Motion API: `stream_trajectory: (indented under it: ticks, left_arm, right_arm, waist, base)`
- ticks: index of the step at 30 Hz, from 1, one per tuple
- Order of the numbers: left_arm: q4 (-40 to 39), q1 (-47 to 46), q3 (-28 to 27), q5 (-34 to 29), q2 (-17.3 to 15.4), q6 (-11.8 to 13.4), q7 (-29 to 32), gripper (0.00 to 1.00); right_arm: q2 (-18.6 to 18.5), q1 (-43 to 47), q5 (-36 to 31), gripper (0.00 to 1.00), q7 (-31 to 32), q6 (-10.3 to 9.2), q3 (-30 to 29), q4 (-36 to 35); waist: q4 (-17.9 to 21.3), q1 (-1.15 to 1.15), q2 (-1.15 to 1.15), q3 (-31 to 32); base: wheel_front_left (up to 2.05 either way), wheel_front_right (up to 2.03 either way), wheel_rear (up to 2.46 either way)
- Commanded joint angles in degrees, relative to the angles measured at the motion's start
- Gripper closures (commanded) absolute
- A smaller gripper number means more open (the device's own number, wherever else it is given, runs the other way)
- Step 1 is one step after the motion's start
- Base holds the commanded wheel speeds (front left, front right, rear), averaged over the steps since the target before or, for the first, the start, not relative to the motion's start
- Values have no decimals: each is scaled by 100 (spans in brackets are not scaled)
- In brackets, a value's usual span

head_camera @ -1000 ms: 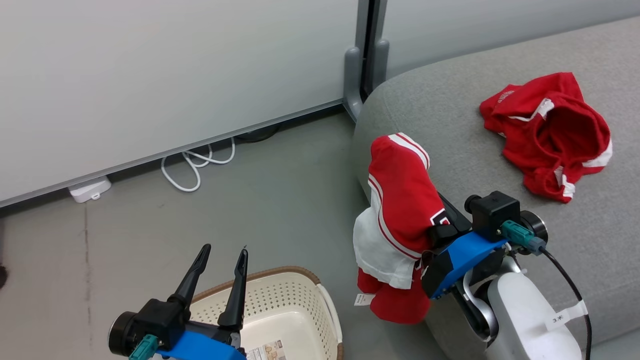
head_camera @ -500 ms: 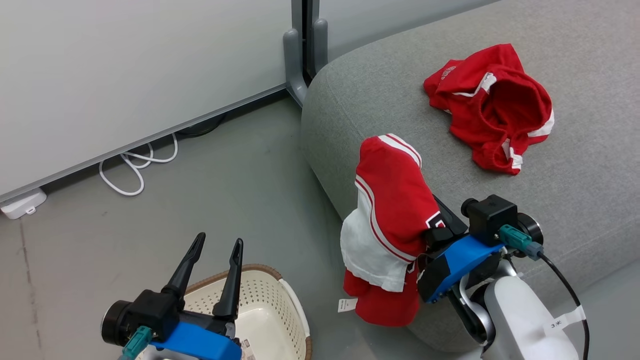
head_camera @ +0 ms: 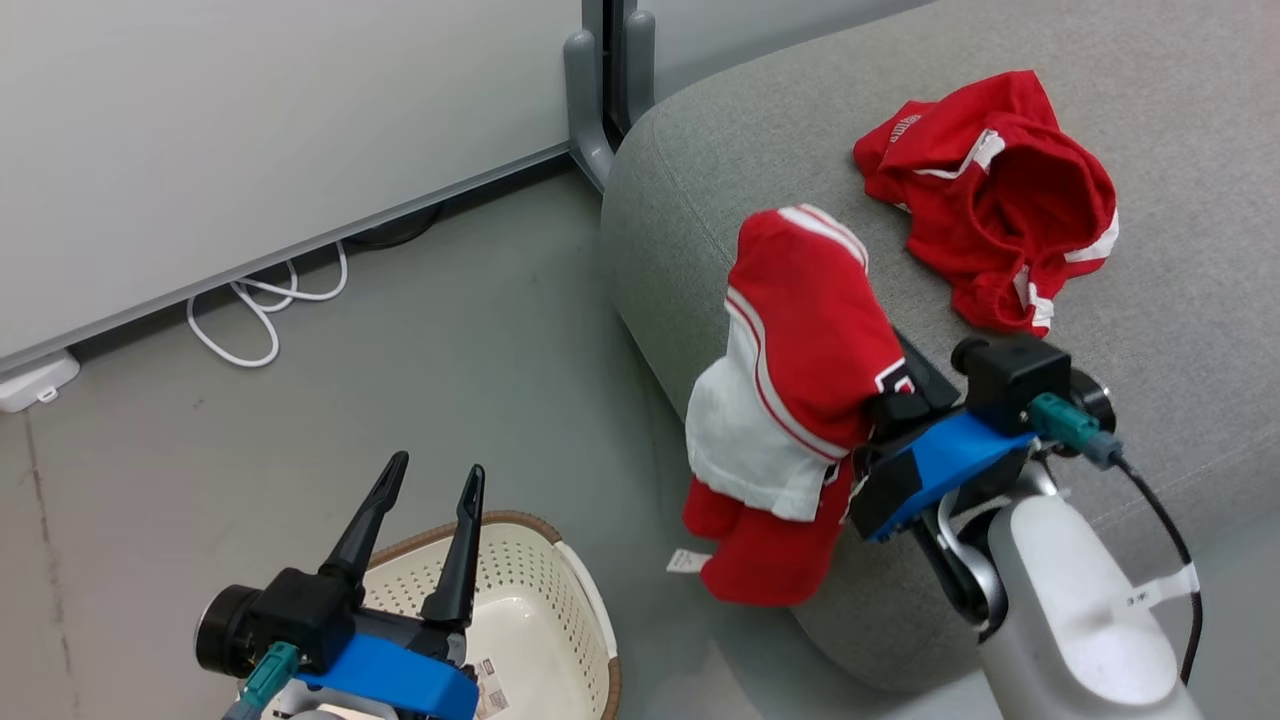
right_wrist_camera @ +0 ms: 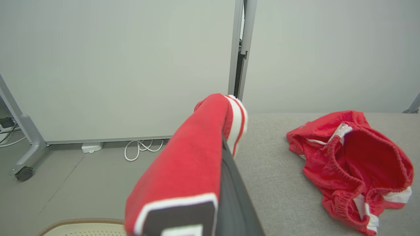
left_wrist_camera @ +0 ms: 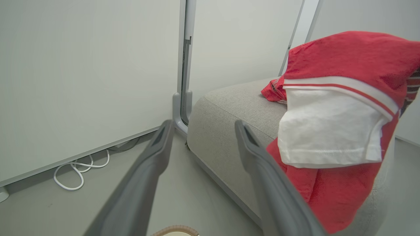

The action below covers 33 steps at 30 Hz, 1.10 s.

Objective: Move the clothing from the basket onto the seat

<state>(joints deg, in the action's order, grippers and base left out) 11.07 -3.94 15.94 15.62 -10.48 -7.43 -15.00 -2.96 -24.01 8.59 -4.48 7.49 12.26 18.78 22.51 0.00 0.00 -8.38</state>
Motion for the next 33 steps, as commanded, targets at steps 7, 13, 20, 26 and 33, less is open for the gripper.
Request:
stream_trajectory:
  ticks: [7,13,20,26,33]
  left_arm:
    - [-232,-358,-52,-113,-206,-2,-27,0]
    - [-423,-644,3,-180,-412,-2,-27,0]
    - [-807,-1134,-2,-288,-735,-2,-26,0]
    - [-1192,-1452,-104,-369,-975,-2,-27,0]
    - [-1505,-1584,-144,-396,-1114,-2,-27,0]
  right_arm:
    - [-167,-1304,-89,100,33,2,-468,102]
    - [-412,-2328,-116,100,127,1,-1037,155]
    - [-966,-3772,72,100,195,1,-2217,353]
    - [-1357,-4705,-225,100,301,1,-3414,482]
    - [-1583,-4821,-590,100,355,1,-4061,825]
  waist:
    - [-47,0,0,-617]
    - [-97,0,0,-1223]
    - [-208,0,0,-2155]
    - [-283,0,0,-2941]
    - [-331,0,0,-3414]
  base:
    - [0,0,0]
    - [0,0,0]
    - [0,0,0]
    - [0,0,0]
    - [0,0,0]
